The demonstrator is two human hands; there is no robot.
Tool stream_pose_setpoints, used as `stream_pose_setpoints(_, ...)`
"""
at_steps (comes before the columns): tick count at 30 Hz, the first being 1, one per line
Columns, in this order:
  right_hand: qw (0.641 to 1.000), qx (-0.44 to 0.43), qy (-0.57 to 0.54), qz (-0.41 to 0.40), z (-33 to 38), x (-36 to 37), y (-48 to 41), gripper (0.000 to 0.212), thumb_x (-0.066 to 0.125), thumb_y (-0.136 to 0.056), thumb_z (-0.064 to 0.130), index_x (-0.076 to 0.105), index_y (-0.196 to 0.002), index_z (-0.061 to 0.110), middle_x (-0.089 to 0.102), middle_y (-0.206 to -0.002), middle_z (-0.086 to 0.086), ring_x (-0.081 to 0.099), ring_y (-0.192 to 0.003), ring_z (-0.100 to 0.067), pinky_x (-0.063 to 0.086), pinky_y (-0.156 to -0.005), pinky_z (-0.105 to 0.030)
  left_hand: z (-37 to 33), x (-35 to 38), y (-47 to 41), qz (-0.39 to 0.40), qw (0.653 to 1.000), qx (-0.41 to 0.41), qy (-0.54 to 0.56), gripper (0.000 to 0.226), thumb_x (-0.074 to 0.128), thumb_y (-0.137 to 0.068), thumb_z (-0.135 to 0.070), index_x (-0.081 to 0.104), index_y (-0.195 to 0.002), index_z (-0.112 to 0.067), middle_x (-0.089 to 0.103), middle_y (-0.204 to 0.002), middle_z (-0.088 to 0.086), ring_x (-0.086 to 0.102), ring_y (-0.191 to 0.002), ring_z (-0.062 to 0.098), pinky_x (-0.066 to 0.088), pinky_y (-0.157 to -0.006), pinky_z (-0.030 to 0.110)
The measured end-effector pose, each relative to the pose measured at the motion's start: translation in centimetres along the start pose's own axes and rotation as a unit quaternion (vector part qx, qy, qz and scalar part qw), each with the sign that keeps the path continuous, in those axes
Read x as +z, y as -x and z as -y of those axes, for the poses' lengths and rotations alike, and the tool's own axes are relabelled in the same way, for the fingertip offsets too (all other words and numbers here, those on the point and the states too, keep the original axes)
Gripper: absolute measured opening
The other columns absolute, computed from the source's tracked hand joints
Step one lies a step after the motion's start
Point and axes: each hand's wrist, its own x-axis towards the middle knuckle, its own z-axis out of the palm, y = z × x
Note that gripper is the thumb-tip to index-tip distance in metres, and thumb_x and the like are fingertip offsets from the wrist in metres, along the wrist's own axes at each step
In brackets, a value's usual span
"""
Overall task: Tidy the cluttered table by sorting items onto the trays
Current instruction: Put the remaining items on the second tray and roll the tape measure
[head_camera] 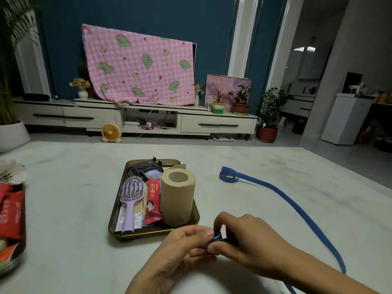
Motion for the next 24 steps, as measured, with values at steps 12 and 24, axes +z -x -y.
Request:
stream_pose_setpoints(12, 0.995, 0.011, 0.064, -0.074, 0.8, 2.3, -0.8, 0.021, 0.039, -0.09, 0.043, 0.035, -0.101, 0.026, 0.065, -0.097, 0.004, 0.055, -0.081, -0.02, 0.033, -0.064, -0.029, 0.5, 0.3, -0.1, -0.033, 0.999, 0.02, 0.013, 0.054, 0.073, -0.06, -0.013, 0.058, -0.109, 0.004, 0.069, -0.084, 0.02, 0.065, -0.058, 0.018, 0.052, -0.05, 0.024)
stream_pose_setpoints(24, 0.947, 0.0, -0.247, 0.207, -0.4, -1.6, -0.5, 0.035, 0.061, -0.088, 0.036, 0.055, -0.123, 0.037, 0.066, -0.077, 0.013, 0.056, -0.066, 0.001, 0.042, -0.061, -0.006, -0.9, -0.8, 0.6, 0.082, 0.993, -0.058, -0.06, 0.057, 0.078, -0.063, -0.011, 0.056, -0.114, 0.002, 0.067, -0.082, 0.02, 0.065, -0.064, 0.026, 0.054, -0.056, 0.03)
